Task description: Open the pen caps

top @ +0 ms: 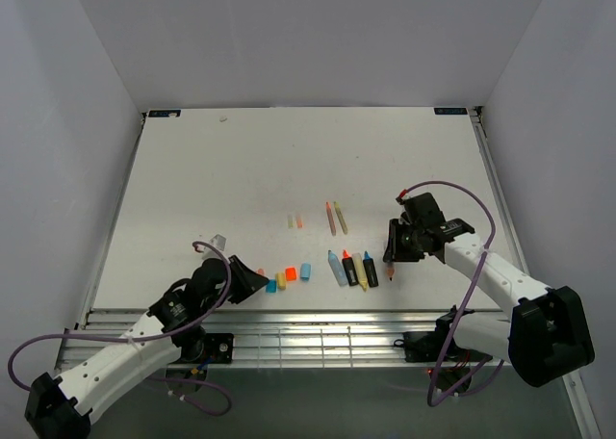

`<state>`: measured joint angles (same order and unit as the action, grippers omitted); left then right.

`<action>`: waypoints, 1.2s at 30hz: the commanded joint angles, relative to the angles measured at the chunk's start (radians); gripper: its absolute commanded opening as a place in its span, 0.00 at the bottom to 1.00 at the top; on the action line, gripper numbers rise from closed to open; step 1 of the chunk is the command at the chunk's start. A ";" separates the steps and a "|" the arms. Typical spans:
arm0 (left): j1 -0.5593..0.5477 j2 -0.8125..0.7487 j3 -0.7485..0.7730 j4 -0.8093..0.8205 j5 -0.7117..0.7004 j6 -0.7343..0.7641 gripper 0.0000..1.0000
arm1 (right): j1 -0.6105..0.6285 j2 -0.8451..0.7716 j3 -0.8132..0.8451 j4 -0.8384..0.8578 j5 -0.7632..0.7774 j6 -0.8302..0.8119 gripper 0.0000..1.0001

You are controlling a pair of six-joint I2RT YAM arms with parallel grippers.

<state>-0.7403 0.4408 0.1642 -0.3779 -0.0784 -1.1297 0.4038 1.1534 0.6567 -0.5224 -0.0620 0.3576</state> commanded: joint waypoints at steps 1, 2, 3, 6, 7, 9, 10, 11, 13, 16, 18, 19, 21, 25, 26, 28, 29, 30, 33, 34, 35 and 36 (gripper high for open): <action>0.007 0.025 -0.006 -0.039 -0.044 -0.059 0.00 | -0.002 -0.017 -0.006 0.027 -0.036 -0.014 0.08; 0.005 0.033 -0.006 -0.042 -0.046 -0.065 0.03 | -0.002 -0.015 -0.008 0.028 -0.041 -0.013 0.08; 0.005 0.041 -0.008 -0.049 -0.049 -0.077 0.04 | 0.001 -0.014 -0.009 0.028 -0.041 -0.014 0.08; 0.007 0.056 -0.026 -0.049 -0.054 -0.105 0.09 | 0.000 -0.014 -0.017 0.035 -0.038 -0.014 0.08; 0.005 0.055 -0.040 -0.047 -0.052 -0.110 0.11 | 0.000 -0.014 -0.019 0.036 -0.036 -0.014 0.08; 0.005 0.049 -0.054 -0.041 -0.050 -0.117 0.21 | 0.000 -0.011 -0.017 0.035 -0.036 -0.014 0.08; 0.007 0.044 -0.060 -0.042 -0.050 -0.125 0.24 | 0.000 -0.009 -0.016 0.035 -0.035 -0.014 0.08; 0.005 0.036 -0.068 -0.042 -0.050 -0.127 0.27 | 0.001 -0.004 -0.012 0.035 -0.033 -0.014 0.08; 0.005 0.030 -0.072 -0.044 -0.050 -0.128 0.35 | 0.000 0.000 -0.011 0.036 -0.033 -0.014 0.08; 0.005 0.033 -0.080 -0.042 -0.044 -0.131 0.45 | 0.000 0.011 -0.014 0.041 -0.036 -0.013 0.08; 0.005 0.041 -0.087 -0.038 -0.038 -0.137 0.50 | 0.000 0.017 -0.025 0.053 -0.039 -0.009 0.08; 0.005 0.041 -0.089 -0.035 -0.037 -0.139 0.54 | 0.000 0.019 -0.028 0.058 -0.041 -0.009 0.08; 0.007 0.045 -0.095 -0.029 -0.032 -0.143 0.59 | 0.001 0.031 -0.038 0.070 -0.044 -0.008 0.08; 0.007 0.055 -0.095 -0.026 -0.031 -0.145 0.64 | 0.012 0.060 -0.057 0.094 -0.038 -0.003 0.08; 0.007 0.053 -0.094 -0.026 -0.032 -0.145 0.67 | 0.016 0.065 -0.060 0.099 -0.033 0.003 0.08; 0.005 0.053 -0.092 -0.027 -0.032 -0.143 0.68 | 0.023 0.071 -0.069 0.117 -0.025 0.009 0.08; 0.007 0.053 -0.094 -0.027 -0.032 -0.145 0.69 | 0.027 0.080 -0.071 0.124 -0.025 0.009 0.08; 0.005 0.052 -0.092 -0.030 -0.032 -0.145 0.71 | 0.030 0.086 -0.072 0.125 -0.024 0.011 0.08; 0.007 0.053 -0.086 -0.039 -0.037 -0.140 0.75 | 0.043 0.111 -0.065 0.130 -0.018 0.012 0.09; 0.007 0.052 -0.084 -0.042 -0.038 -0.140 0.76 | 0.046 0.117 -0.063 0.128 -0.016 0.012 0.10; 0.007 0.052 -0.083 -0.044 -0.040 -0.140 0.77 | 0.052 0.118 -0.063 0.130 -0.016 0.014 0.13; 0.005 0.052 -0.084 -0.047 -0.041 -0.140 0.78 | 0.053 0.118 -0.062 0.128 -0.015 0.015 0.20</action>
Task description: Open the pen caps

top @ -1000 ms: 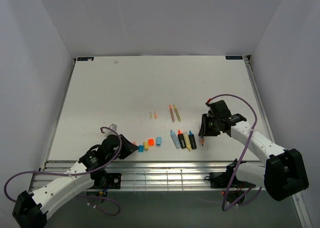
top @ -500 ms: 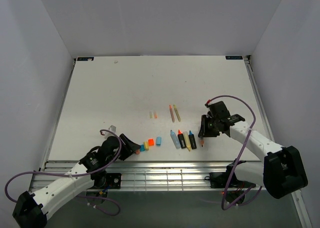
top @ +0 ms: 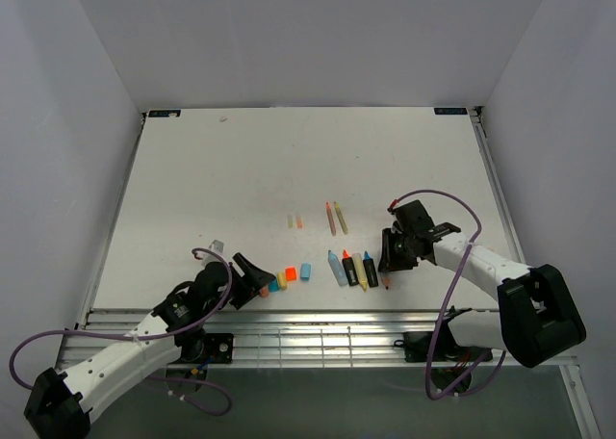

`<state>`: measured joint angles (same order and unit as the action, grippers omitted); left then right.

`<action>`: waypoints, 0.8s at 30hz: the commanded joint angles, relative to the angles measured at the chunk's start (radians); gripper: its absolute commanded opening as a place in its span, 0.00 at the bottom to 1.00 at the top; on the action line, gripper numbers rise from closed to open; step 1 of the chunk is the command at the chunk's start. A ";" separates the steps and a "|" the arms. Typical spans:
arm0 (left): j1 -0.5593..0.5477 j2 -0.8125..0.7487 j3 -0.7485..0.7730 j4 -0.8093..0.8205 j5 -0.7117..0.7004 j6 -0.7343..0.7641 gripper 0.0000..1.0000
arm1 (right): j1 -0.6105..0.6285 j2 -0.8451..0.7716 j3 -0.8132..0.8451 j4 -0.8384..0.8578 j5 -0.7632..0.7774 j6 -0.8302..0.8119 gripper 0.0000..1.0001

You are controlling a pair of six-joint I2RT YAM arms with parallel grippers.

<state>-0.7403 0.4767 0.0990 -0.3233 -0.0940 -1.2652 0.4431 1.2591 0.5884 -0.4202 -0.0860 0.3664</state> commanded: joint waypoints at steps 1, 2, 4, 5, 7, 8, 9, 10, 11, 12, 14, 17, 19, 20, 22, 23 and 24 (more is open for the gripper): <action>0.005 0.016 -0.016 -0.103 -0.027 -0.006 0.80 | 0.016 0.011 0.007 0.026 0.014 0.009 0.23; 0.007 0.017 -0.015 -0.106 -0.029 -0.011 0.81 | 0.016 0.011 0.010 0.023 0.015 0.009 0.25; 0.005 0.020 -0.012 -0.123 -0.039 -0.017 0.84 | 0.016 0.003 0.016 0.014 0.023 0.009 0.32; 0.005 0.020 -0.002 -0.134 -0.045 -0.028 0.84 | 0.016 0.000 0.022 0.003 0.026 0.011 0.33; 0.005 0.019 0.004 -0.164 -0.062 -0.034 0.86 | 0.016 -0.012 0.040 -0.009 0.032 0.012 0.39; 0.005 0.017 0.007 -0.168 -0.064 -0.034 0.87 | 0.016 -0.027 0.047 -0.017 0.034 0.014 0.41; 0.007 0.014 0.011 -0.171 -0.065 -0.036 0.87 | 0.017 -0.036 0.063 -0.031 0.034 0.016 0.46; 0.005 0.016 0.014 -0.172 -0.067 -0.034 0.88 | 0.016 -0.052 0.074 -0.038 0.041 0.017 0.48; 0.005 0.019 0.019 -0.171 -0.069 -0.028 0.90 | 0.016 -0.056 0.085 -0.048 0.046 0.019 0.51; 0.007 0.023 0.034 -0.177 -0.072 -0.022 0.93 | 0.016 -0.061 0.099 -0.070 0.051 0.020 0.57; 0.005 0.048 0.050 -0.180 -0.079 -0.014 0.94 | 0.016 -0.070 0.143 -0.092 0.080 0.023 0.63; 0.005 0.080 0.080 -0.183 -0.075 -0.002 0.97 | -0.010 -0.075 0.214 -0.147 0.149 0.026 0.71; 0.005 0.091 0.102 -0.189 -0.073 0.009 0.98 | -0.050 -0.078 0.269 -0.192 0.190 0.025 0.82; 0.005 0.097 0.108 -0.192 -0.072 0.010 0.98 | -0.113 -0.079 0.284 -0.204 0.206 0.020 0.88; 0.005 0.099 0.123 -0.198 -0.069 0.018 0.98 | -0.202 -0.079 0.309 -0.229 0.239 0.002 0.97; 0.005 0.100 0.126 -0.197 -0.062 0.021 0.98 | -0.304 -0.076 0.327 -0.232 0.247 -0.003 0.98; 0.005 0.102 0.133 -0.195 -0.059 0.023 0.98 | -0.351 -0.073 0.333 -0.233 0.264 -0.007 0.95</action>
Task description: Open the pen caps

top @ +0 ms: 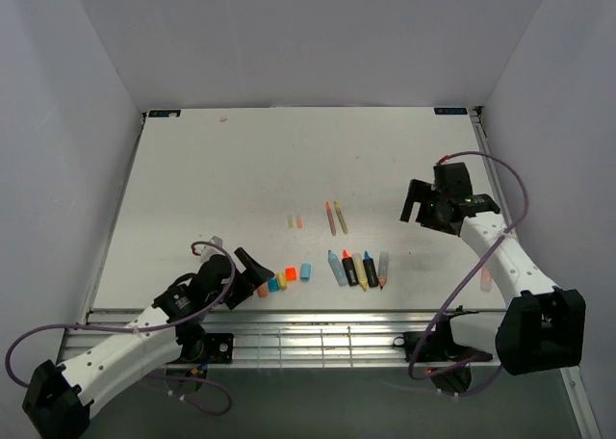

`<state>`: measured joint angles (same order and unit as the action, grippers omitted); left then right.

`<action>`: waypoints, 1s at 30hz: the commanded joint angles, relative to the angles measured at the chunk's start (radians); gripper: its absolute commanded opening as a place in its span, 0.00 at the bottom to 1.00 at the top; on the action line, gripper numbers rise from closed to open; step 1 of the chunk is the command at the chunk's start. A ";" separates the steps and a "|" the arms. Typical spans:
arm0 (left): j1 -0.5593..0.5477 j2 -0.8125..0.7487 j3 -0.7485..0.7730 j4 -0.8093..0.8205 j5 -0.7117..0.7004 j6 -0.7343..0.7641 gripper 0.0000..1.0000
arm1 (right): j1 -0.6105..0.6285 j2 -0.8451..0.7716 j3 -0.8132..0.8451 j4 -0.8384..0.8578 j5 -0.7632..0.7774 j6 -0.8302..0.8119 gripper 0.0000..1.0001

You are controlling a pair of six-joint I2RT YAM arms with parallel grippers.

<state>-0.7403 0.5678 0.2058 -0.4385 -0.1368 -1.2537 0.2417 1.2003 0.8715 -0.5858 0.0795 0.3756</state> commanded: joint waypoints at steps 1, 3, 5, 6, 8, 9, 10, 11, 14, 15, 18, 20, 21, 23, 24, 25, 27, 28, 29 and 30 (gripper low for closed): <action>0.005 0.015 0.039 -0.081 -0.014 0.022 0.98 | -0.197 -0.002 0.053 -0.068 0.117 -0.021 0.92; 0.007 0.046 0.055 -0.080 -0.001 0.036 0.98 | -0.316 0.016 0.058 -0.080 0.164 -0.018 0.90; 0.005 0.075 0.076 -0.072 0.005 0.053 0.98 | -0.396 0.050 0.057 -0.092 0.163 0.009 0.90; 0.005 0.107 0.083 -0.068 0.017 0.057 0.98 | -0.410 0.059 0.055 -0.092 0.166 0.013 0.90; 0.005 0.138 0.102 -0.052 0.032 0.072 0.98 | -0.450 0.079 0.055 -0.100 0.206 0.040 0.90; 0.005 0.164 0.109 -0.051 0.037 0.077 0.98 | -0.461 0.081 0.044 -0.098 0.230 0.043 0.90; 0.005 0.173 0.113 -0.049 0.043 0.082 0.98 | -0.482 0.079 0.040 -0.097 0.252 0.049 0.90; 0.005 0.178 0.116 -0.046 0.046 0.083 0.98 | -0.493 0.078 0.035 -0.098 0.278 0.075 0.90; 0.005 0.187 0.119 -0.037 0.052 0.094 0.98 | -0.535 0.070 0.012 -0.098 0.324 0.091 0.90; 0.005 0.187 0.121 -0.034 0.054 0.097 0.98 | -0.542 0.061 -0.002 -0.091 0.324 0.091 0.90; 0.005 0.195 0.119 -0.019 0.063 0.106 0.98 | -0.573 0.032 -0.055 -0.031 0.274 0.076 0.91; 0.005 0.207 0.119 -0.003 0.072 0.112 0.98 | -0.597 0.025 -0.078 -0.002 0.240 0.054 0.92; 0.005 0.211 0.125 0.000 0.077 0.119 0.98 | -0.602 0.024 -0.094 0.007 0.236 0.042 0.92; 0.005 0.221 0.127 0.006 0.080 0.123 0.98 | -0.611 0.025 -0.106 0.026 0.212 0.029 0.92; 0.005 0.221 0.130 0.009 0.080 0.125 0.98 | -0.614 0.025 -0.111 0.033 0.203 0.023 0.92; 0.007 0.218 0.130 0.012 0.082 0.131 0.98 | -0.617 0.028 -0.118 0.038 0.204 0.020 0.92; 0.005 0.215 0.130 0.014 0.083 0.134 0.98 | -0.621 0.025 -0.127 0.053 0.201 0.014 0.92; 0.005 0.215 0.129 0.014 0.085 0.135 0.98 | -0.625 0.025 -0.132 0.057 0.197 0.014 0.93; 0.005 0.215 0.126 0.018 0.085 0.137 0.98 | -0.627 0.025 -0.140 0.066 0.191 0.011 0.93; 0.005 0.213 0.122 0.021 0.088 0.138 0.98 | -0.630 0.030 -0.143 0.070 0.184 0.011 0.93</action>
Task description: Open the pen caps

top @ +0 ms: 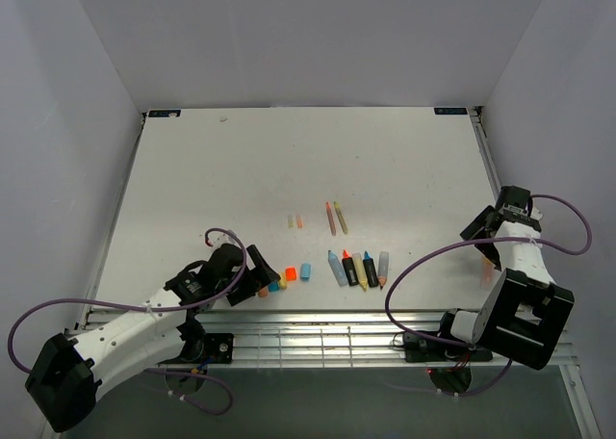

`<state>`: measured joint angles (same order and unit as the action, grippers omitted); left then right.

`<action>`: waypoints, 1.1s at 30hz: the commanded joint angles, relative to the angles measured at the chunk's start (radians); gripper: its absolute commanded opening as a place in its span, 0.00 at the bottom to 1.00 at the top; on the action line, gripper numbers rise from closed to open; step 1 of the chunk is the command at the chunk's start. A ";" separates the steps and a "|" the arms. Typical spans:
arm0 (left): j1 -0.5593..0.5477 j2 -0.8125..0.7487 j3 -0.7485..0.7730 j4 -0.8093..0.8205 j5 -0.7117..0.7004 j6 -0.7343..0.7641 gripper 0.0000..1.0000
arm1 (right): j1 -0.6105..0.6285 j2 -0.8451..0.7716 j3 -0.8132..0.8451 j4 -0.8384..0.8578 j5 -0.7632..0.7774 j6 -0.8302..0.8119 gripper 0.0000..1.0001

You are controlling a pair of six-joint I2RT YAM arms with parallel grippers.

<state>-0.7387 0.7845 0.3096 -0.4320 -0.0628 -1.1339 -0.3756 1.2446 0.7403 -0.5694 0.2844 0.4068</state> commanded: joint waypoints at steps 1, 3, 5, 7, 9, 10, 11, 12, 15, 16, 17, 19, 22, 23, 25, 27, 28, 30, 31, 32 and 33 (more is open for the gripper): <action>0.004 -0.002 0.017 0.018 0.014 0.019 0.98 | -0.017 -0.010 -0.013 0.057 -0.021 -0.022 0.93; 0.004 -0.004 0.014 0.021 0.018 0.022 0.98 | -0.017 0.001 -0.018 0.062 -0.004 -0.025 0.93; 0.004 -0.004 0.013 0.024 0.021 0.023 0.98 | -0.019 0.007 -0.028 0.065 0.013 -0.022 0.93; 0.005 -0.008 0.010 0.024 0.021 0.025 0.98 | -0.020 0.015 -0.036 0.078 0.024 -0.023 0.93; 0.005 -0.016 0.008 0.024 0.024 0.023 0.98 | -0.022 0.024 -0.044 0.086 0.035 -0.023 0.93; 0.004 -0.017 0.006 0.022 0.023 0.025 0.98 | -0.022 0.026 -0.048 0.092 0.036 -0.023 0.93; 0.005 -0.018 0.008 0.022 0.024 0.026 0.98 | -0.023 0.030 -0.053 0.095 0.048 -0.023 0.93; 0.004 -0.019 0.006 0.022 0.023 0.026 0.98 | -0.026 0.035 -0.059 0.101 0.052 -0.025 0.93; 0.005 -0.022 0.005 0.022 0.029 0.026 0.98 | -0.031 0.049 -0.059 0.103 0.061 -0.023 0.93; 0.004 -0.024 0.003 0.022 0.031 0.028 0.98 | -0.032 0.050 -0.065 0.112 0.058 -0.022 0.93; 0.004 -0.022 0.003 0.022 0.032 0.026 0.98 | -0.036 0.053 -0.070 0.120 0.041 -0.022 0.93; 0.004 -0.025 0.003 0.024 0.034 0.026 0.98 | -0.046 0.062 -0.084 0.134 0.026 -0.014 0.93; 0.005 -0.033 0.005 0.022 0.035 0.026 0.98 | -0.055 0.090 -0.099 0.140 -0.001 0.000 0.93; 0.004 -0.039 0.005 0.022 0.035 0.028 0.98 | -0.057 0.104 -0.104 0.147 -0.025 0.004 0.94; 0.004 -0.044 0.003 0.022 0.035 0.025 0.98 | -0.060 0.116 -0.113 0.155 -0.050 0.019 0.96; 0.004 -0.045 0.002 0.024 0.037 0.020 0.98 | -0.060 0.130 -0.130 0.163 -0.077 0.029 0.98; 0.004 -0.047 0.000 0.027 0.038 0.020 0.98 | -0.060 0.131 -0.136 0.164 -0.086 0.032 1.00; 0.004 -0.054 -0.007 0.030 0.041 0.013 0.98 | -0.060 0.121 -0.157 0.180 -0.102 0.047 0.94; 0.004 -0.057 -0.012 0.035 0.044 0.008 0.98 | -0.059 0.116 -0.163 0.184 -0.105 0.049 0.89; 0.004 -0.063 -0.015 0.038 0.046 0.005 0.98 | -0.059 0.113 -0.168 0.187 -0.102 0.049 0.86; 0.004 -0.068 -0.021 0.041 0.047 -0.001 0.98 | -0.059 0.115 -0.168 0.184 -0.094 0.052 0.83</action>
<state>-0.7387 0.7395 0.3046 -0.4164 -0.0307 -1.1236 -0.4320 1.3315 0.6285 -0.3897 0.2527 0.4191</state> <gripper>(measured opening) 0.979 0.850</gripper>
